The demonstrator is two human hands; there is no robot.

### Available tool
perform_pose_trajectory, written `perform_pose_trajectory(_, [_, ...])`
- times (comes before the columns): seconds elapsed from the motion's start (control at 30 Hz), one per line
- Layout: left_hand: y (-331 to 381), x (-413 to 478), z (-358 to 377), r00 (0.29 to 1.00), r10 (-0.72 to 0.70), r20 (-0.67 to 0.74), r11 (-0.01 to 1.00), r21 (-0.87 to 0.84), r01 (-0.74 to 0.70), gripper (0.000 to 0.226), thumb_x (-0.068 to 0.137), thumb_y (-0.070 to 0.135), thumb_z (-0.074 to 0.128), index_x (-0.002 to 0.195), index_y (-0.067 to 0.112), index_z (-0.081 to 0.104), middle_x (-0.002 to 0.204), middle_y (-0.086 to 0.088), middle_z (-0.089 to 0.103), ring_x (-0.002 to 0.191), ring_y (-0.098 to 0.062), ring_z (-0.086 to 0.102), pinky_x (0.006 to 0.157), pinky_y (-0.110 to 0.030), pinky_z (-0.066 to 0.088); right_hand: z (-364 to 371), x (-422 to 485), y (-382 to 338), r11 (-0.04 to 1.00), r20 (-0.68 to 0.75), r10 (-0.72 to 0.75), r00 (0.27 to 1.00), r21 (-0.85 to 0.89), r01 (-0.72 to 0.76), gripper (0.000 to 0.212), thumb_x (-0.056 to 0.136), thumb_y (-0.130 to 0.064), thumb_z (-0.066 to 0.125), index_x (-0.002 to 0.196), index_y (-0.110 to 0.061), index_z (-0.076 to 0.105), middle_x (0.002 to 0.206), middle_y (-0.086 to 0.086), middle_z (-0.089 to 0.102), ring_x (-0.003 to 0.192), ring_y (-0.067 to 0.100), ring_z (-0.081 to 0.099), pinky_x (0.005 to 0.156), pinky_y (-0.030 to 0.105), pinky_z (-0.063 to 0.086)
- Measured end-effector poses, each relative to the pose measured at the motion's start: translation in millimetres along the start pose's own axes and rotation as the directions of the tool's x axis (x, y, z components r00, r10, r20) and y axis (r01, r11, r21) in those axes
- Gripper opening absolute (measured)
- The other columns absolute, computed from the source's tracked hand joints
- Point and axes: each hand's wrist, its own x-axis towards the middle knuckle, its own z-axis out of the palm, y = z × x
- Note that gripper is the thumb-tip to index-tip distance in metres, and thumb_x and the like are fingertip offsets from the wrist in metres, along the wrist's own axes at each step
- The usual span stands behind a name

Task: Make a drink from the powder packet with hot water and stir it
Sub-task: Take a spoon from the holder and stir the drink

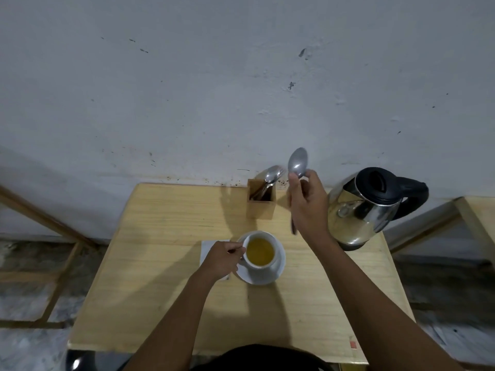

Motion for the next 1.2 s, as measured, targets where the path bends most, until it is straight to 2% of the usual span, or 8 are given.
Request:
perform_pose_trajectory(0.2, [1,0,3,0.999,0.018,-0.028,1.000,-0.004,-0.018,0.027,0.093,0.015,0.057,0.116,0.002,0.064,0.062,0.001,0.060,0.039,-0.003,0.054,0.036,-0.009,0.036,-22,-34,23,0.920,0.252,0.258,0.933,-0.358,-0.158,0.039,0.102,-0.038,0.040,0.078,-0.014,0.058,0.066,0.002,0.051,0.061,0.008,0.045,0.060,0.029,0.038])
perform_pose_trajectory(0.37, [-3,0,6,0.999,0.022,-0.050,1.000,0.003,-0.022,0.031,0.093,0.017,0.057,0.119,0.003,0.063,0.069,-0.002,0.063,0.055,-0.013,0.057,0.039,-0.008,0.040,-29,-52,39,0.827,0.281,0.444,0.851,-0.493,-0.269,0.037,0.103,-0.020,0.035,0.114,-0.009,0.069,0.101,-0.005,0.061,0.097,0.013,0.056,0.082,0.030,0.044])
perform_pose_trajectory(0.53, [-5,1,7,0.997,0.037,-0.070,0.999,0.026,-0.036,0.032,0.093,0.017,0.056,0.122,0.004,0.062,0.089,-0.011,0.067,0.057,-0.012,0.059,0.041,-0.007,0.041,-35,-64,49,0.814,0.306,0.466,0.830,-0.515,-0.268,0.022,0.099,-0.038,0.047,0.102,-0.022,0.062,0.059,-0.009,0.050,0.055,0.003,0.047,0.055,0.027,0.036])
perform_pose_trajectory(0.6, [-6,2,8,0.997,0.036,-0.072,0.999,0.030,-0.034,0.032,0.092,0.018,0.057,0.121,0.006,0.062,0.090,-0.011,0.068,0.059,-0.017,0.061,0.045,-0.011,0.047,-39,-69,51,0.784,0.304,0.477,0.825,-0.571,-0.243,0.022,0.099,-0.042,0.046,0.107,-0.028,0.061,0.058,-0.009,0.049,0.053,0.002,0.045,0.054,0.026,0.034])
perform_pose_trajectory(0.73, [-8,3,8,0.997,0.035,-0.067,0.999,0.000,-0.035,0.032,0.091,0.020,0.059,0.119,0.006,0.064,0.108,-0.014,0.071,0.093,-0.026,0.067,0.081,-0.041,0.056,-46,-77,53,0.732,0.367,0.547,0.752,-0.645,-0.218,0.031,0.100,-0.026,0.041,0.126,-0.020,0.057,0.081,-0.009,0.053,0.061,0.000,0.043,0.053,0.021,0.032])
perform_pose_trajectory(0.87, [-6,4,8,0.998,0.019,-0.055,1.000,-0.023,-0.020,0.031,0.091,0.020,0.059,0.118,0.007,0.065,0.096,-0.011,0.070,0.090,-0.026,0.066,0.080,-0.043,0.056,-53,-85,50,0.724,0.388,0.473,0.791,-0.683,-0.098,0.029,0.103,-0.025,0.041,0.124,-0.025,0.060,0.076,-0.010,0.056,0.063,0.010,0.051,0.055,0.023,0.037])
perform_pose_trajectory(0.97, [-5,3,7,0.999,0.014,-0.049,1.000,-0.019,-0.015,0.032,0.091,0.021,0.059,0.119,0.007,0.064,0.092,-0.010,0.068,0.083,-0.023,0.064,0.081,-0.043,0.056,-57,-87,47,0.586,0.360,0.427,0.830,-0.809,0.050,0.028,0.102,-0.035,0.039,0.123,-0.031,0.057,0.098,0.000,0.068,0.086,0.022,0.061,0.064,0.031,0.041])
perform_pose_trajectory(1.2, [-7,6,7,0.998,0.005,-0.056,1.000,-0.024,-0.007,0.033,0.090,0.021,0.059,0.120,0.007,0.064,0.107,-0.012,0.071,0.092,-0.021,0.064,0.083,-0.036,0.053,-47,-82,45,0.450,0.429,0.423,0.798,-0.864,0.226,0.027,0.099,-0.031,0.040,0.116,-0.024,0.060,0.108,0.003,0.066,0.092,0.026,0.062,0.065,0.030,0.039])
